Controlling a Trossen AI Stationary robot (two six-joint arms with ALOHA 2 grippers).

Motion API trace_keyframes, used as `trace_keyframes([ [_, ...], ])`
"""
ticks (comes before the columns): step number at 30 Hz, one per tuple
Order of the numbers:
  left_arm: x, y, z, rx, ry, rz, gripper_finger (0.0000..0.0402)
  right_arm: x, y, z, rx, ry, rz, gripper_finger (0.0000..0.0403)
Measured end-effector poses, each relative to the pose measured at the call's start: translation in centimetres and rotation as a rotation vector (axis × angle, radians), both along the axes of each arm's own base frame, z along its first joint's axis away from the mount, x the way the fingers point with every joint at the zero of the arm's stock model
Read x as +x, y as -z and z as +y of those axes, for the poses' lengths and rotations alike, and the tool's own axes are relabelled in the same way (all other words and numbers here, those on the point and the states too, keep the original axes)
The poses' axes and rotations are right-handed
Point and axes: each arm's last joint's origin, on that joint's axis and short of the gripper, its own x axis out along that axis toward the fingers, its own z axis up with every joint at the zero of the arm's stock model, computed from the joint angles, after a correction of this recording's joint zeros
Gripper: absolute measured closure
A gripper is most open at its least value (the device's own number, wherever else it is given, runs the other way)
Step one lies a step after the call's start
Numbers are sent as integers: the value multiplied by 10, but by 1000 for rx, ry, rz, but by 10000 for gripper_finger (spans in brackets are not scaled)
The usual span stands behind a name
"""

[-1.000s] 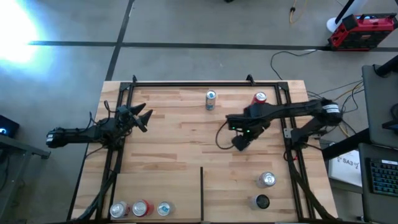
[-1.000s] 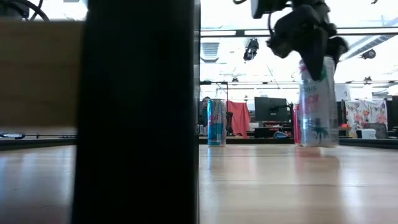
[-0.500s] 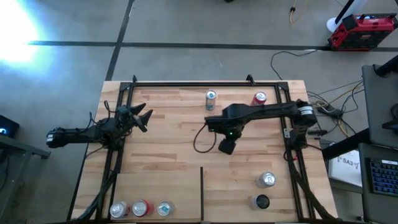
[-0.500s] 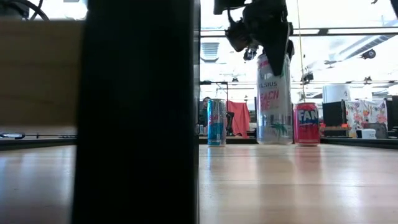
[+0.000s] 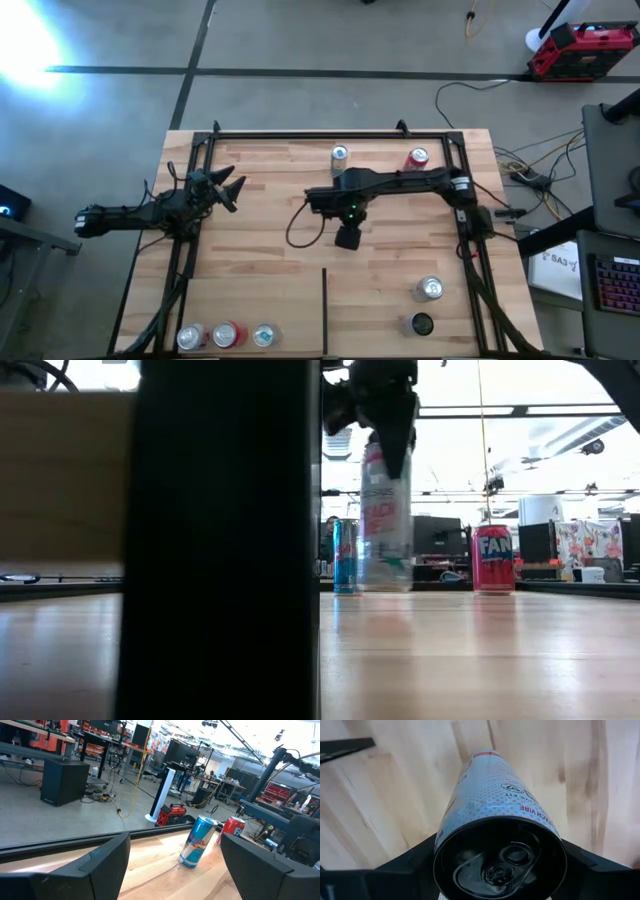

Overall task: Place canned beverage on shelf
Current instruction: Move the top white pink soda can to the center of the table

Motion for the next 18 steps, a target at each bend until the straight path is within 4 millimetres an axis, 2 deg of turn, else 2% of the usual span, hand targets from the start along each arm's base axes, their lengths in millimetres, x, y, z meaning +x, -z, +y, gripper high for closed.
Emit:
trace_keyframes([
  [8, 0, 0, 0, 0, 0, 0, 107, 25, 11, 17, -1, -172, -16, 147],
  [18, 0, 0, 0, 0, 0, 0, 107, 44, 9, 19, -13, -271, -80, 147],
])
